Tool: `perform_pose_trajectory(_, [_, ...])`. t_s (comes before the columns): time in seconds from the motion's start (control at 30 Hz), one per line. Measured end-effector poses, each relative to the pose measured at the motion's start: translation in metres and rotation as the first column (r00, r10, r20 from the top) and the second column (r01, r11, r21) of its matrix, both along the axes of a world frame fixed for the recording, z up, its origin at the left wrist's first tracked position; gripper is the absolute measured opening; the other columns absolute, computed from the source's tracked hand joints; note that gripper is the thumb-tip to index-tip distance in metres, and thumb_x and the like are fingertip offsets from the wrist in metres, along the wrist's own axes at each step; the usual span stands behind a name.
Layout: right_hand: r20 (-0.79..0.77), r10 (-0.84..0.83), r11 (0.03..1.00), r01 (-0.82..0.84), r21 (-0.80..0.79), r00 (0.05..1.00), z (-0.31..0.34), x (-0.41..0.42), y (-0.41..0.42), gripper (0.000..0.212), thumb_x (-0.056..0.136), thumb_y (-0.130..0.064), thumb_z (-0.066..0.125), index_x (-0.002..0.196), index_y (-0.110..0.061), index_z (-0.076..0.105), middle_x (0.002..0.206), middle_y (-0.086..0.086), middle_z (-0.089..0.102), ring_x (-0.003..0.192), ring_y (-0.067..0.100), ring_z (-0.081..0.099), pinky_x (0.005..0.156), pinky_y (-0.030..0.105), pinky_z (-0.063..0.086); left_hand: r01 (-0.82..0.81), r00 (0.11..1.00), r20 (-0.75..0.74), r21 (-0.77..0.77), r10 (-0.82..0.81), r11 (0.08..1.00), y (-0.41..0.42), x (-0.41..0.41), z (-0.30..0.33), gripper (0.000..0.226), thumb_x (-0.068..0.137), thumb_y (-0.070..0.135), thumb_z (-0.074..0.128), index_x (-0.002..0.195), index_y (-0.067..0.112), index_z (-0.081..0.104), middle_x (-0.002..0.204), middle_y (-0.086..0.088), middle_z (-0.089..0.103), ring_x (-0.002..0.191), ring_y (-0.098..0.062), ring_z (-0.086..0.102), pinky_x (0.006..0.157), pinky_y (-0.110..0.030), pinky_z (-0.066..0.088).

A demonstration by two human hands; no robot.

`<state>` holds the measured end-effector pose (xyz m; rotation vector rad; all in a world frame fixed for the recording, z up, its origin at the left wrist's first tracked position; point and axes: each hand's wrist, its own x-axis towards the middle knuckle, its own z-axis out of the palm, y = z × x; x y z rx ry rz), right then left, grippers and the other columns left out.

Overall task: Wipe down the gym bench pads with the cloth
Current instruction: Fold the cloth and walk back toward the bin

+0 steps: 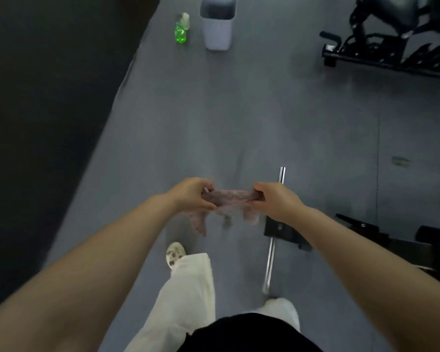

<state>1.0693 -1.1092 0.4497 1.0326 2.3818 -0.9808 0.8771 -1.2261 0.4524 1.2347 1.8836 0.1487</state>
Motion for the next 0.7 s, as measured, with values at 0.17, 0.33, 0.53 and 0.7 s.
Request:
perform_pose_trajectory(0.17, [0.022, -0.159, 0.987, 0.159, -0.003, 0.987, 0.017, -0.095, 0.014, 0.02, 0.087, -0.033, 0.061, 0.082, -0.016, 0.054, 0.082, 0.002, 0.056, 0.08, 0.027, 0.054, 0.065, 0.034, 0.041, 0.14, 0.989, -0.045, -0.001, -0.14, 0.99, 0.04, -0.112, 0.015, 0.034, 0.078, 0.022, 0.074, 0.108, 0.009, 0.064, 0.098, -0.004, 0.062, 0.084, -0.013, 0.05, 0.065, -0.02, 0.033])
perform_pose_trajectory(0.33, [0.0, -0.278, 0.96, 0.278, 0.018, 0.96, 0.023, -0.17, 0.055, 0.029, 0.089, -0.033, 0.061, 0.068, -0.02, 0.046, 0.074, 0.0, 0.049, 0.074, 0.022, 0.045, 0.061, 0.03, 0.034, 0.216, 0.971, -0.115, 0.067, -0.207, 0.974, 0.106, -0.195, 0.023, 0.022, 0.082, 0.016, 0.066, 0.103, 0.008, 0.065, 0.098, -0.008, 0.063, 0.097, -0.026, 0.057, 0.067, -0.023, 0.033])
perform_pose_trajectory(0.53, [-0.024, -0.387, 0.922, 0.388, 0.014, 0.922, 0.003, -0.246, 0.147, 0.026, 0.088, -0.033, 0.063, 0.081, -0.007, 0.062, 0.076, 0.005, 0.053, 0.073, 0.023, 0.048, 0.063, 0.033, 0.037, 0.321, 0.942, -0.142, 0.109, -0.305, 0.941, 0.222, -0.281, 0.017, 0.017, 0.084, 0.018, 0.065, 0.097, 0.008, 0.065, 0.092, -0.007, 0.062, 0.085, -0.021, 0.052, 0.066, -0.025, 0.031])
perform_pose_trajectory(0.7, [0.041, -0.458, 0.887, 0.46, -0.033, 0.888, -0.011, -0.316, 0.245, 0.034, 0.086, -0.033, 0.065, 0.061, -0.019, 0.047, 0.064, 0.001, 0.049, 0.07, 0.021, 0.047, 0.06, 0.031, 0.035, 0.421, 0.903, -0.133, 0.081, -0.408, 0.904, 0.328, -0.356, 0.017, 0.018, 0.084, 0.021, 0.067, 0.098, 0.01, 0.065, 0.09, -0.005, 0.06, 0.09, -0.025, 0.057, 0.071, -0.029, 0.04])
